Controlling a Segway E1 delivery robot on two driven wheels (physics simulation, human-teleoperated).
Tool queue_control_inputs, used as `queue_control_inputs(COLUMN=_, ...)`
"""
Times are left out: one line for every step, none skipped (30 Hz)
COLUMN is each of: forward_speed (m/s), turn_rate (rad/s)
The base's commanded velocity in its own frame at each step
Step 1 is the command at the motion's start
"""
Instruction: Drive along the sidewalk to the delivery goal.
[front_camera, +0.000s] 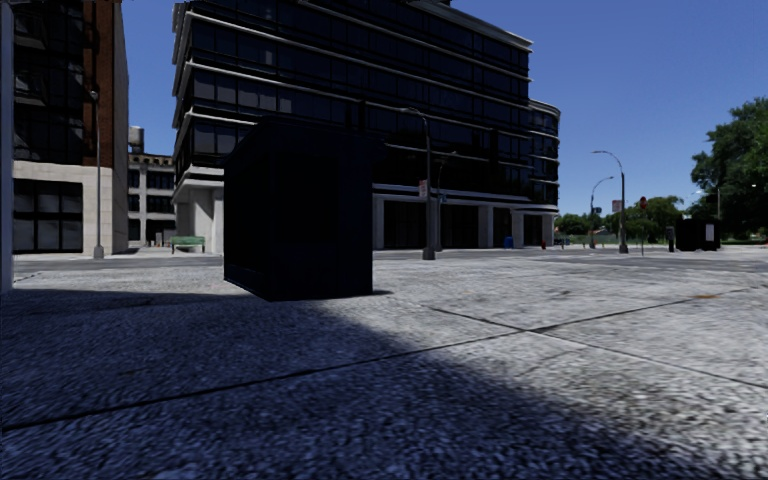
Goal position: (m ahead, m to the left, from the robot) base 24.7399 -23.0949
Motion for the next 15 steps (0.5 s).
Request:
queue_control_inputs(forward_speed=2.0, turn_rate=-0.66)
queue_control_inputs(forward_speed=2.0, turn_rate=-0.66)
queue_control_inputs(forward_speed=2.0, turn_rate=-0.66)
queue_control_inputs(forward_speed=2.0, turn_rate=-0.66)
queue_control_inputs(forward_speed=2.0, turn_rate=-0.66)
queue_control_inputs(forward_speed=2.0, turn_rate=-0.66)
queue_control_inputs(forward_speed=2.0, turn_rate=-0.66)
queue_control_inputs(forward_speed=2.0, turn_rate=-0.66)
queue_control_inputs(forward_speed=2.0, turn_rate=-0.6)
queue_control_inputs(forward_speed=2.0, turn_rate=-0.49)
queue_control_inputs(forward_speed=2.0, turn_rate=0.0)
queue_control_inputs(forward_speed=2.0, turn_rate=0.0)
queue_control_inputs(forward_speed=2.0, turn_rate=0.0)
queue_control_inputs(forward_speed=2.0, turn_rate=0.0)
queue_control_inputs(forward_speed=2.0, turn_rate=0.0)
